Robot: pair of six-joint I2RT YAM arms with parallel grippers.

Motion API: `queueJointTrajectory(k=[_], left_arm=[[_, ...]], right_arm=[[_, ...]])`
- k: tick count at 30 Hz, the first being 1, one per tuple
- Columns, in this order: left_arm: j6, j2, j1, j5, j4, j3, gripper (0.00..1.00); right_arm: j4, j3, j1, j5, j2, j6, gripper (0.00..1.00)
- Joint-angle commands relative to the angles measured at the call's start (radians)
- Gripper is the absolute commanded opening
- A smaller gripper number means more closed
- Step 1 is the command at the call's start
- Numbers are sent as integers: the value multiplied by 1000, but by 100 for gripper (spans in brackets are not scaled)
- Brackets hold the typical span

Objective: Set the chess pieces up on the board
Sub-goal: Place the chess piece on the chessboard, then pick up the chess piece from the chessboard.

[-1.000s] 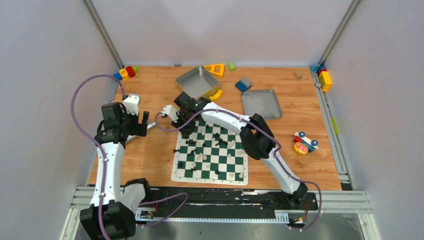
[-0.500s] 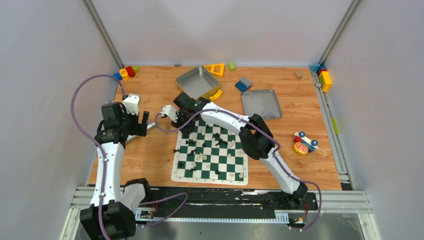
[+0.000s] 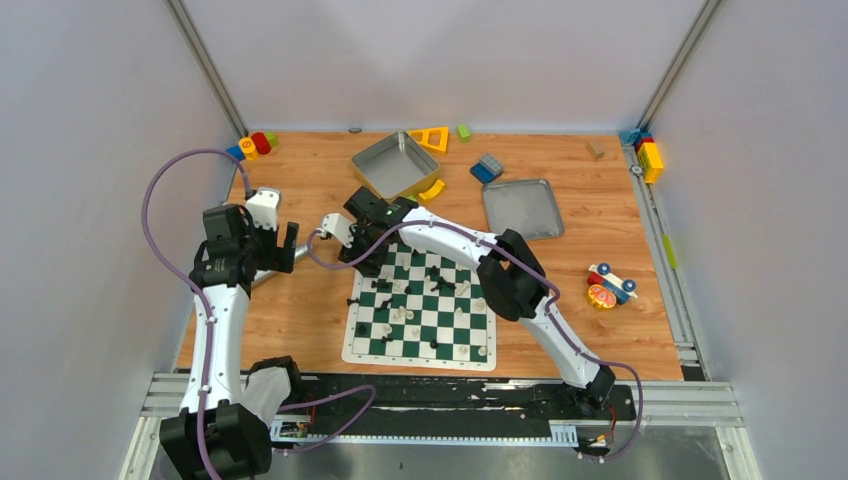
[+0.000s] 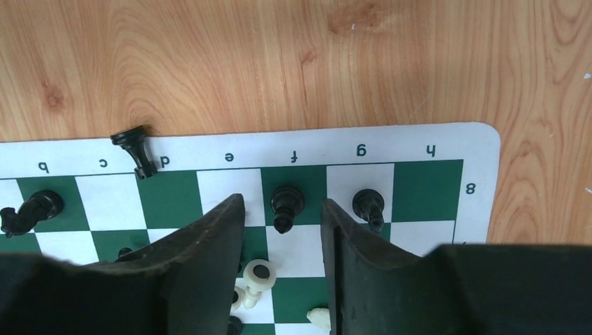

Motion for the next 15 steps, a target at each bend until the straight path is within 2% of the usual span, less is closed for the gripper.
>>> queueJointTrajectory(k=[1, 10, 15], left_arm=[[-3, -2, 8, 17, 30, 8, 99], [8, -10, 8, 35, 30, 3, 99], [31, -11, 8, 130, 19, -1, 99]], right_arm=[[15, 6, 5, 5, -70, 4, 47], [20, -133, -54, 7, -248, 54, 48], [21, -260, -115, 10, -338, 66, 47]])
